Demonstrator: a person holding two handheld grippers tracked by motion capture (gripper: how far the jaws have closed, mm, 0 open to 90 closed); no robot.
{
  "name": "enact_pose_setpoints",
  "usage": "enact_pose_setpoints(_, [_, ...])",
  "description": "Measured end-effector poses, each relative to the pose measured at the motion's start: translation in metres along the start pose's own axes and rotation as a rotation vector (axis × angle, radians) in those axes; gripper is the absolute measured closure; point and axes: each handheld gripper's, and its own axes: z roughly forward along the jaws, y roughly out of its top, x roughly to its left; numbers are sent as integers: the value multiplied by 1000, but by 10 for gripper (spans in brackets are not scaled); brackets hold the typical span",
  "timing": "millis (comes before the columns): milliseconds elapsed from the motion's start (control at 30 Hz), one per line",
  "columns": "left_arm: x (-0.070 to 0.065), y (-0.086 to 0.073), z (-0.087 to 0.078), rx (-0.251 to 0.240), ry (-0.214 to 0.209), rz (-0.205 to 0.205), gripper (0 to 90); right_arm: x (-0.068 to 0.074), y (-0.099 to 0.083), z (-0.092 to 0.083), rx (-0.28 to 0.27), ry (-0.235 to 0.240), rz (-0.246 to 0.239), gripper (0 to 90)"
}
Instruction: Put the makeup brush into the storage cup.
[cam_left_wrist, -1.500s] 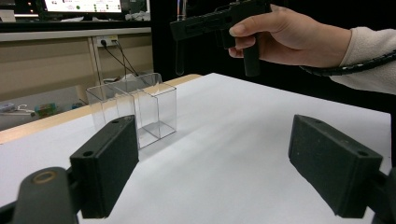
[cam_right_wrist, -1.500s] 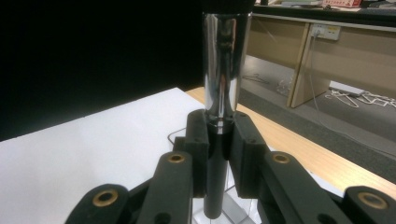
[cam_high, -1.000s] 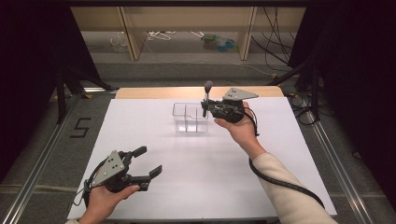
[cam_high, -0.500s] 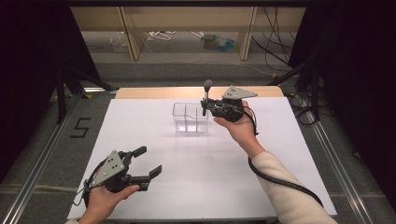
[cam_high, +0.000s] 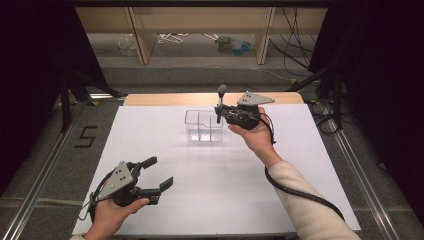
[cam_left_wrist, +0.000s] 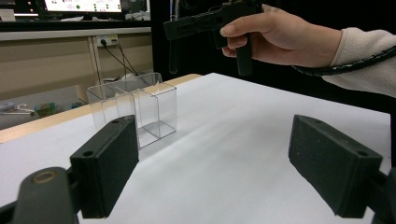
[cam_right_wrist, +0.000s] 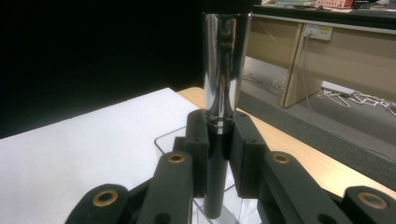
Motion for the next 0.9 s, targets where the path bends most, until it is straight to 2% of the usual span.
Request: enact_pose_setpoints(900, [0,-1,0,-4,-3,-8,159,-3,1,6,-2,-16,2,793])
